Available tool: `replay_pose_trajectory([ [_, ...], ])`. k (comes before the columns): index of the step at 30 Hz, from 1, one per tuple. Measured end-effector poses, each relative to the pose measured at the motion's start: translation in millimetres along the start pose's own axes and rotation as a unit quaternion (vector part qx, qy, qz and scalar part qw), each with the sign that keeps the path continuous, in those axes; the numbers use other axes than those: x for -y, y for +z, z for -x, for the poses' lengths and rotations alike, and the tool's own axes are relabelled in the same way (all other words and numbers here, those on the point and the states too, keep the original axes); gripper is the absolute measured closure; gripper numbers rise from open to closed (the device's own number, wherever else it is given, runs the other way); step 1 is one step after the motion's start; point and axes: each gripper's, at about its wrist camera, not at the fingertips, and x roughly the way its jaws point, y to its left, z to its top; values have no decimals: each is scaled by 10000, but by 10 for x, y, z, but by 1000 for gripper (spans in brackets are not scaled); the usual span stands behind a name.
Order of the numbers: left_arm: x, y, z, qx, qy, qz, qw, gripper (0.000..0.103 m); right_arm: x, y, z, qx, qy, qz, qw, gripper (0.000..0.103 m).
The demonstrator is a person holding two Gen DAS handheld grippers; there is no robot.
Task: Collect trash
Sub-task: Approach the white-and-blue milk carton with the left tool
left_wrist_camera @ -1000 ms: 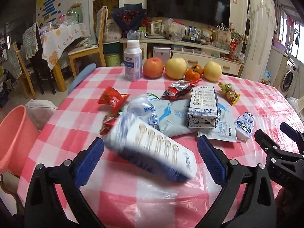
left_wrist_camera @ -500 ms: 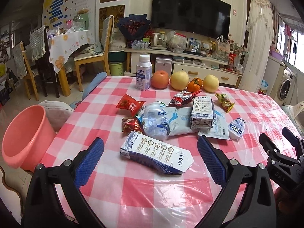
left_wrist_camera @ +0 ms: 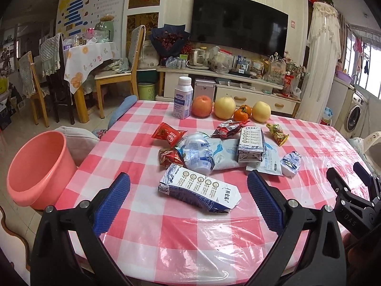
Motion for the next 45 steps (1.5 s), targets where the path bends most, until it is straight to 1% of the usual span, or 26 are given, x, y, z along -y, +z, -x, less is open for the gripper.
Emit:
replay_pose_trajectory([
  [7,-26,8,25,37,42,42,10000,4,-3,8,19,50,-53,14,10000,4],
  [19,6,-34,-49,-82,43,1,10000,4,7,3,-9,35,-111,60,9999,4],
  [28,12,-88,-124,-201,-61,67,9998,4,-57,-9,-57,-36,-57,225,9997,4],
  [32,-5,-119,-201,-410,-164,216,9988,4,-69,-16,-132,-240,103,231,9994,4],
  [36,-15,-181,-313,-673,-182,335,9970,4,-42,-24,-210,-442,200,164,9987,4],
  [40,-9,-238,-417,-847,-193,446,9952,4,4,-34,-288,-641,279,73,9975,4],
  [45,-26,-286,-565,-1082,-265,733,9911,4,96,-47,-420,-910,556,-135,9942,4],
])
